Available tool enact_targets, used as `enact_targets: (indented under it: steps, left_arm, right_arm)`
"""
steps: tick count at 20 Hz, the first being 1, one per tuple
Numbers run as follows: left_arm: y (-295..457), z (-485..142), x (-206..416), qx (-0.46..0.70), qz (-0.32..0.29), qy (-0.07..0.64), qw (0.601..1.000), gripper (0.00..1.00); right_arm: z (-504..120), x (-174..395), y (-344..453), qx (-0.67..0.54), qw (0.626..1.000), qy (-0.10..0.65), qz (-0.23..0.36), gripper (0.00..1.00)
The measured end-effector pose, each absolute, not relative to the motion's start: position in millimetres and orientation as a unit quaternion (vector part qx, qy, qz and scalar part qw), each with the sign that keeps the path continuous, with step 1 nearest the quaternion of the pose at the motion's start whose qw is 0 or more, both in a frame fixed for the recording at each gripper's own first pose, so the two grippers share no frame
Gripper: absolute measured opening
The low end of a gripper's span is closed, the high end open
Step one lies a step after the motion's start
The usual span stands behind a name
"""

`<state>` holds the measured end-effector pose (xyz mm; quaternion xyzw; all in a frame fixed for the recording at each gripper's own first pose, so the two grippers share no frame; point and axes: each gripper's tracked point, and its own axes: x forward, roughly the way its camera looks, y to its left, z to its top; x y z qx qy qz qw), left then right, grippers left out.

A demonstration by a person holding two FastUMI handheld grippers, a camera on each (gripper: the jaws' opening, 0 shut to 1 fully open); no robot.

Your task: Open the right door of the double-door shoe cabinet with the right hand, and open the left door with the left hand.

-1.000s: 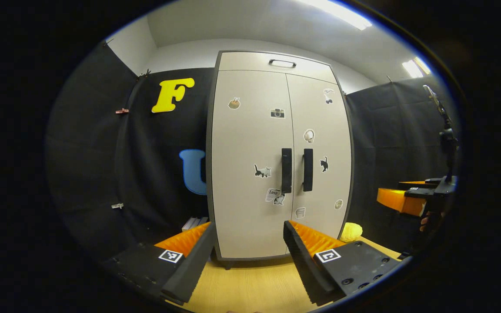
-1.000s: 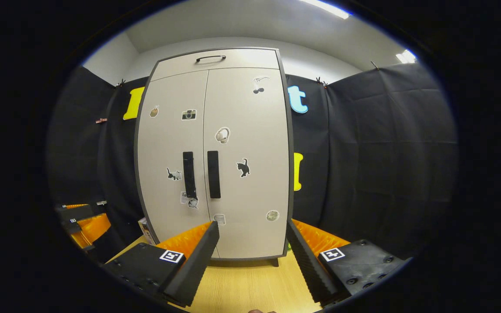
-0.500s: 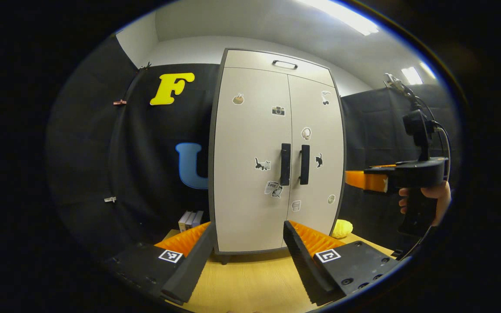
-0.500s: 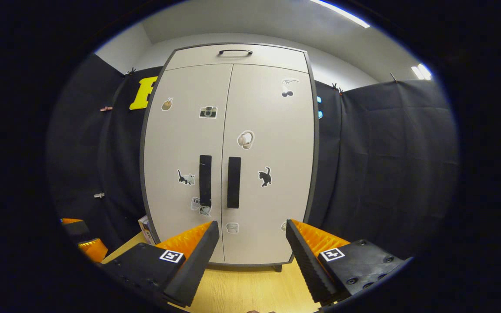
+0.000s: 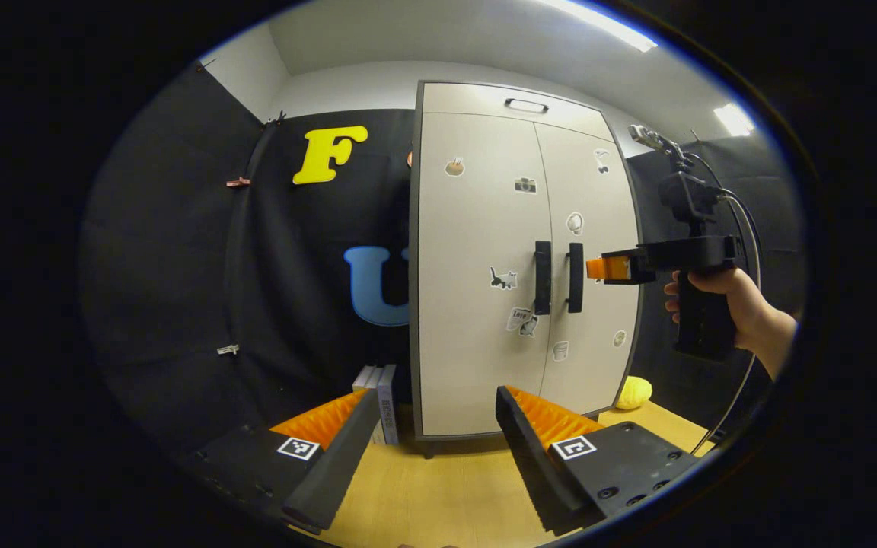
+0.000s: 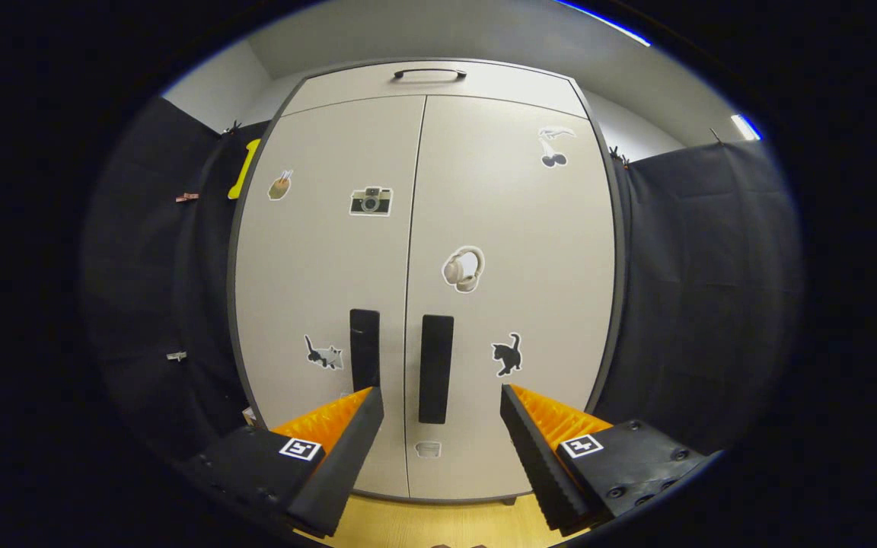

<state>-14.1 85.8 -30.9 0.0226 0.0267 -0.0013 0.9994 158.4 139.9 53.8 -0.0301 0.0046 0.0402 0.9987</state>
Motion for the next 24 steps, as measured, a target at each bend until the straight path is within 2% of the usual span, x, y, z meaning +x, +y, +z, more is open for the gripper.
enact_targets:
  steps: [9,13,17,18,20,21,22,24]
  left_arm:
    - [101,-38,-6,0.021,0.08,0.044,0.996,0.95]
    - [97,-43,-7,0.021,0.096,0.052,0.994,0.95]
    - [97,-42,-9,0.028,0.106,0.051,0.993,0.95]
    - [98,-41,-9,0.028,0.107,0.05,0.993,0.95]
    - [98,-41,-9,0.022,0.108,0.049,0.993,0.95]
    - [98,-42,-11,0.02,0.108,0.048,0.993,0.95]
    - [98,-42,-12,0.017,0.108,0.047,0.993,0.95]
    - [101,-45,-14,0.017,0.11,0.049,0.993,0.95]
  right_arm:
    - [20,240,132,-0.014,0.997,0.055,0.05,0.98]
    - [12,252,147,-0.025,0.996,0.057,0.07,0.97]
    - [14,252,149,-0.026,0.996,0.056,0.065,0.9]
    - [13,255,146,-0.025,0.996,0.058,0.058,0.75]
    - [11,255,148,-0.023,0.996,0.065,0.056,0.6]
    - [11,252,152,-0.02,0.995,0.067,0.064,0.6]
    - [7,252,156,-0.014,0.995,0.074,0.069,0.56]
    - [7,254,156,-0.007,0.996,0.068,0.06,0.39]
